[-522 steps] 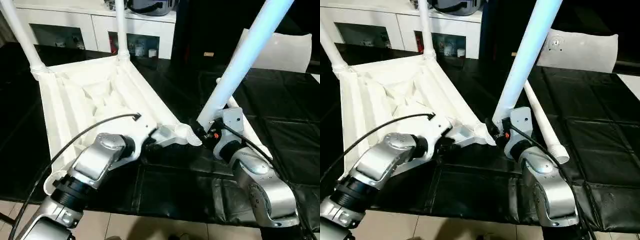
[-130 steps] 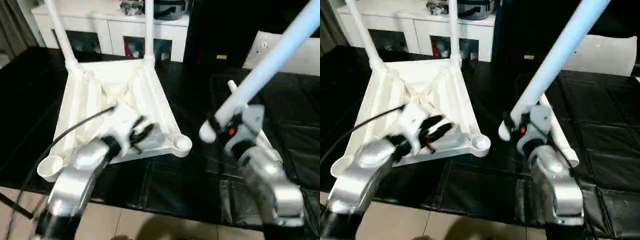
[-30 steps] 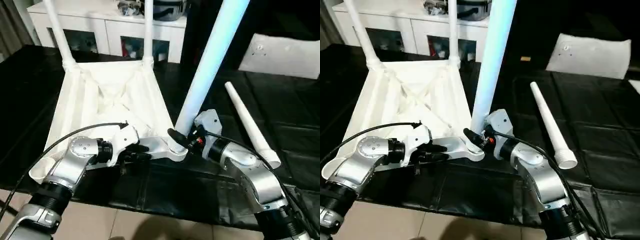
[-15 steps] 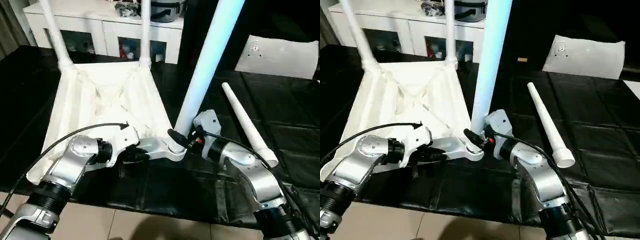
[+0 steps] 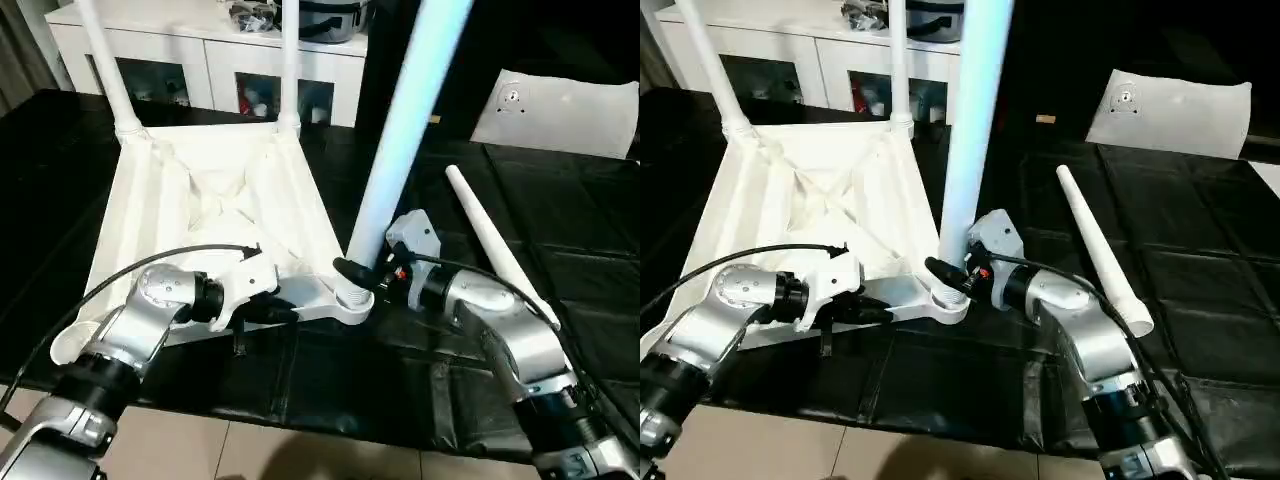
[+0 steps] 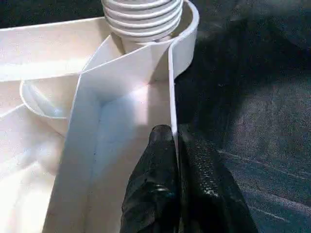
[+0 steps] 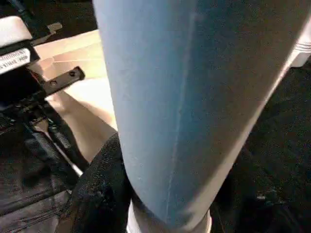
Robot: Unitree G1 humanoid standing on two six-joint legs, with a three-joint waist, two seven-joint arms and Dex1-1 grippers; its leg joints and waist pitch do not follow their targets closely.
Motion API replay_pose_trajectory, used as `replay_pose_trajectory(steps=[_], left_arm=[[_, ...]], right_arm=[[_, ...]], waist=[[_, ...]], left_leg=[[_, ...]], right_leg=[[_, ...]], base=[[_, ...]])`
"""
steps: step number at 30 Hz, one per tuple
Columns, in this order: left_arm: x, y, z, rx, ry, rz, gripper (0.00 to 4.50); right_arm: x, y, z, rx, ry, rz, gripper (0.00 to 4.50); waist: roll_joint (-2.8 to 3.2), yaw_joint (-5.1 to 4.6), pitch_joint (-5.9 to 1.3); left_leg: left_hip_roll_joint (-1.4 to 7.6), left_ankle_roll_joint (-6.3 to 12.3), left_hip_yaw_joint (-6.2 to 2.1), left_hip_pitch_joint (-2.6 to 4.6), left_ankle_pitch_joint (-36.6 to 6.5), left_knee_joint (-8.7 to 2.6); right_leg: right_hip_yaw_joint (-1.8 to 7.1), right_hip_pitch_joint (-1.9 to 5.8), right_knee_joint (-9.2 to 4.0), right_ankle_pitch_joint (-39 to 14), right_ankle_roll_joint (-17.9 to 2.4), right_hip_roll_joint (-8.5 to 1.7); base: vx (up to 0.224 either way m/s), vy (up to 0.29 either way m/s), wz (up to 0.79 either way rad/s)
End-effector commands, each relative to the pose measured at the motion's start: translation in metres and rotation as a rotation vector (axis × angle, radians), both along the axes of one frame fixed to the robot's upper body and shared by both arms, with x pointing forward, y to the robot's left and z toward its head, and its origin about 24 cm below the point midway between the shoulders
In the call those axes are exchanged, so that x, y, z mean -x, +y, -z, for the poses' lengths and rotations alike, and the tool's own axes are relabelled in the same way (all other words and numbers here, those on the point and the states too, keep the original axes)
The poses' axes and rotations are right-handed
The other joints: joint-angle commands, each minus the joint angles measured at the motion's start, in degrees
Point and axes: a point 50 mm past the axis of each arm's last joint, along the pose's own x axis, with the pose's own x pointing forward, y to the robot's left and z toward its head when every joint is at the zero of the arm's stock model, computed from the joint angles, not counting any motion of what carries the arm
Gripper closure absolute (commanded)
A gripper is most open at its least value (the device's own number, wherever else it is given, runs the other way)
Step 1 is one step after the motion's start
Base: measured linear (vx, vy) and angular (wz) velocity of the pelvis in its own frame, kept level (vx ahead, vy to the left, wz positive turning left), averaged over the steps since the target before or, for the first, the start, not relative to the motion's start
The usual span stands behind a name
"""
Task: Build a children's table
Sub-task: Insert table leg to table base
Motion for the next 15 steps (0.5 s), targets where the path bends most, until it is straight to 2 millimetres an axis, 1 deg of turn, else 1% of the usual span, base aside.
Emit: replay_pose_trajectory(steps=[1, 3, 5, 6, 7, 8, 9, 10, 12, 13, 14, 15], left_arm=[[-0.0027, -0.0041, -0.0059, 0.003, -0.017, 0.043, 4.50], [-0.0028, -0.0034, -0.0060, -0.001, -0.014, 0.050, 4.50], [-0.0018, -0.0027, -0.0065, -0.001, -0.004, 0.071, 4.50], [-0.0016, -0.0030, -0.0068, 0.004, 0.000, 0.077, 4.50], [-0.0015, -0.0033, -0.0071, 0.006, -0.001, 0.081, 4.50], [-0.0017, -0.0047, -0.0080, 0.013, -0.004, 0.093, 4.50], [-0.0022, -0.0052, -0.0084, 0.014, -0.007, 0.096, 4.50], [-0.0027, -0.0055, -0.0090, 0.014, -0.014, 0.099, 4.50], [-0.0048, -0.0053, -0.0122, 0.023, -0.028, 0.093, 4.50], [-0.0050, -0.0051, -0.0126, 0.026, -0.029, 0.092, 4.50], [-0.0051, -0.0043, -0.0135, 0.036, -0.027, 0.086, 4.50], [-0.0050, -0.0040, -0.0136, 0.038, -0.026, 0.084, 4.50]], right_arm=[[0.0022, 0.0005, 0.0116, 0.022, 0.065, -0.022, 2.63], [0.0022, 0.0003, 0.0134, 0.028, 0.065, -0.020, 2.63], [0.0018, -0.0002, 0.0158, 0.032, 0.064, -0.014, 2.63], [0.0017, -0.0009, 0.0166, 0.032, 0.066, -0.012, 2.63], [0.0017, -0.0011, 0.0169, 0.032, 0.067, -0.011, 2.63], [0.0015, -0.0025, 0.0179, 0.032, 0.072, -0.006, 2.63], [0.0015, -0.0030, 0.0180, 0.030, 0.073, -0.005, 2.63], [0.0014, -0.0032, 0.0175, 0.028, 0.073, -0.003, 2.63], [0.0019, -0.0026, 0.0135, 0.004, 0.072, 0.000, 2.63], [0.0021, -0.0024, 0.0130, 0.001, 0.072, 0.000, 2.63], [0.0037, -0.0014, 0.0120, -0.007, 0.068, -0.004, 2.63], [0.0041, -0.0011, 0.0119, -0.007, 0.066, -0.005, 2.63]], waist=[[0.07, 0.41, -3.01], [0.07, 0.49, -3.01], [0.05, 0.51, -3.11], [-0.25, 0.50, -3.15], [-0.16, 0.56, -3.16], [-1.07, 0.45, -3.19], [-0.72, 0.62, -3.16], [-0.80, 0.60, -3.16], [-0.63, 0.50, -3.12], [-0.72, 0.44, -3.08], [-0.55, 0.38, -3.07], [-0.68, 0.38, -3.07]], left_leg=[[3.37, 2.24, -0.84, 0.19, -10.95, -4.18], [3.45, 2.01, -0.89, 0.19, -10.92, -4.25], [3.50, 1.85, -0.92, 0.13, -10.50, -4.28], [3.58, 1.87, -0.89, 0.15, -10.33, -4.28], [3.55, 1.90, -0.90, 0.11, -10.10, -4.27], [3.58, 2.25, -0.77, 0.00, -9.49, -4.22], [3.54, 2.34, -0.80, 0.05, -9.14, -4.22], [3.68, 2.13, -0.78, 0.18, -9.14, -4.22], [3.78, 1.69, -0.81, 0.25, -9.65, -4.31], [3.80, 1.54, -0.85, 0.33, -9.95, -4.35], [3.83, 1.07, -0.93, 0.27, -11.01, -4.45], [3.76, 1.01, -0.90, 0.29, -11.28, -4.41]], right_leg=[[3.62, 2.79, -4.52, -24.51, -5.31, -6.21], [3.64, 2.74, -4.54, -24.76, -5.03, -6.21], [3.68, 2.77, -4.34, -23.26, -5.45, -6.21], [3.71, 2.78, -4.22, -22.41, -5.73, -6.22], [3.73, 2.84, -4.07, -21.95, -5.93, -6.25], [3.75, 2.88, -4.01, -21.53, -6.02, -6.26], [3.78, 2.82, -3.94, -21.75, -5.99, -6.31], [3.81, 2.66, -3.96, -21.65, -5.98, -6.27], [3.82, 2.61, -3.97, -21.33, -6.02, -6.22], [3.80, 2.60, -3.97, -21.22, -6.09, -6.15], [3.79, 2.71, -4.03, -20.90, -6.22, -6.14], [3.80, 2.71, -4.04, -21.09, -6.20, -6.17]], base=[[0.000, 0.000, 0.00], [0.000, 0.000, 0.00], [0.000, 0.000, 0.00], [0.000, 0.000, 0.00], [0.000, 0.000, 0.00], [0.000, 0.000, 0.00], [0.000, 0.000, 0.00], [0.000, 0.000, 0.00], [0.000, 0.000, 0.00], [0.000, 0.000, 0.00], [0.000, 0.000, 0.00], [0.000, 0.000, 0.00]])
